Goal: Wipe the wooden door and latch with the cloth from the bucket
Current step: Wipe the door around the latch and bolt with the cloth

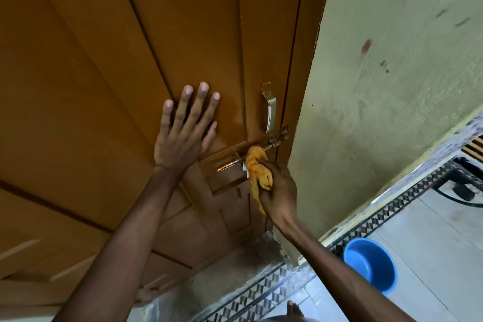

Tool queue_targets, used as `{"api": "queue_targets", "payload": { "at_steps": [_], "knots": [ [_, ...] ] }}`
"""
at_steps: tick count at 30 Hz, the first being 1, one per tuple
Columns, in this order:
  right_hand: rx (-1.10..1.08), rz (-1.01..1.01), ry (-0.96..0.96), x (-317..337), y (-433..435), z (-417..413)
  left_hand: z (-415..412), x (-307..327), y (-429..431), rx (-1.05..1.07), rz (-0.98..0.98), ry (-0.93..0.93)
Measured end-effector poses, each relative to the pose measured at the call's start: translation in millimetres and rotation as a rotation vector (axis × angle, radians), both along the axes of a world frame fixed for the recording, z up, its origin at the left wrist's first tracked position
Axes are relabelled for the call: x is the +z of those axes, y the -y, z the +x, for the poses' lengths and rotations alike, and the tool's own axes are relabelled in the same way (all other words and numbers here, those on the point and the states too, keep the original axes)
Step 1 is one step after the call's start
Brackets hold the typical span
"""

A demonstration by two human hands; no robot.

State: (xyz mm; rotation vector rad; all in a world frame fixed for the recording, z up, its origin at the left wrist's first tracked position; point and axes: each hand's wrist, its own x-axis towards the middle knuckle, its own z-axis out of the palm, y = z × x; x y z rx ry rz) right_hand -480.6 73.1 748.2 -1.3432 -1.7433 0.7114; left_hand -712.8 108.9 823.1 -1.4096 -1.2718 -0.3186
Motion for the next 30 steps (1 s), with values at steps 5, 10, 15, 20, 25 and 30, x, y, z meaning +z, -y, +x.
{"api": "queue_targets", "payload": {
  "at_steps": [5,10,15,20,25,30],
  "knots": [
    [0.161,0.291,0.281,5,-17,-44,0,2,1,0.000,-0.003,-0.004],
    [0.145,0.367,0.521,-42,-19,-61,-2,0,-1,0.005,-0.004,-0.009],
    [0.199,0.457,0.691,-63,-18,-58,-3,0,-1,-0.012,-0.002,0.005],
    [0.264,0.731,0.671,-70,-26,-56,-3,0,-1,-0.018,-0.005,0.007],
    [0.422,0.836,0.700,-67,-39,-48,-3,0,-2,-0.017,0.005,0.002],
    [0.574,0.713,0.544,-50,-41,-36,-2,0,0,-0.022,0.001,0.013]
  ]
}}
